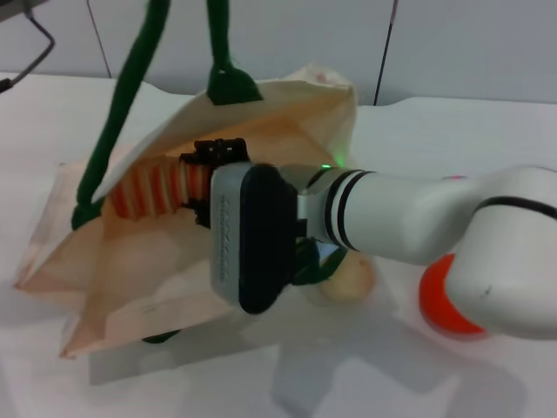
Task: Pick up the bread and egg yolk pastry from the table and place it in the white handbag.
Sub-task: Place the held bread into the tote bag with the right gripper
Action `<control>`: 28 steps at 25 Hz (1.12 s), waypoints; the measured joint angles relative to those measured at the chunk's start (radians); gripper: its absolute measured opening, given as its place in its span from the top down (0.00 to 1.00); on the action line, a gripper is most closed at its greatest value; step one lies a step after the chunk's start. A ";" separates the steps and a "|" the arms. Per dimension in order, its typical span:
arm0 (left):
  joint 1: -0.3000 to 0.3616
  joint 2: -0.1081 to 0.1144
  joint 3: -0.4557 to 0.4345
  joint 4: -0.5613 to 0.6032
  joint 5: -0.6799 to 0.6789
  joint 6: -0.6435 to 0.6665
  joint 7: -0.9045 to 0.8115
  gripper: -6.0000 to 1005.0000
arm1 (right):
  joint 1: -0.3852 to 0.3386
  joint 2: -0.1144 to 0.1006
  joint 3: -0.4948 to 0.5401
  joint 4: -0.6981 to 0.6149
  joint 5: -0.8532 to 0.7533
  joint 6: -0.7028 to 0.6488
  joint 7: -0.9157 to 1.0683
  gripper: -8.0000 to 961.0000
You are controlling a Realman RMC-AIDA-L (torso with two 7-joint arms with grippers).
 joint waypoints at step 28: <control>0.123 0.046 -0.004 -0.002 -0.001 0.342 0.021 0.88 | -0.272 -0.020 0.285 -0.476 0.122 -0.451 -0.215 0.06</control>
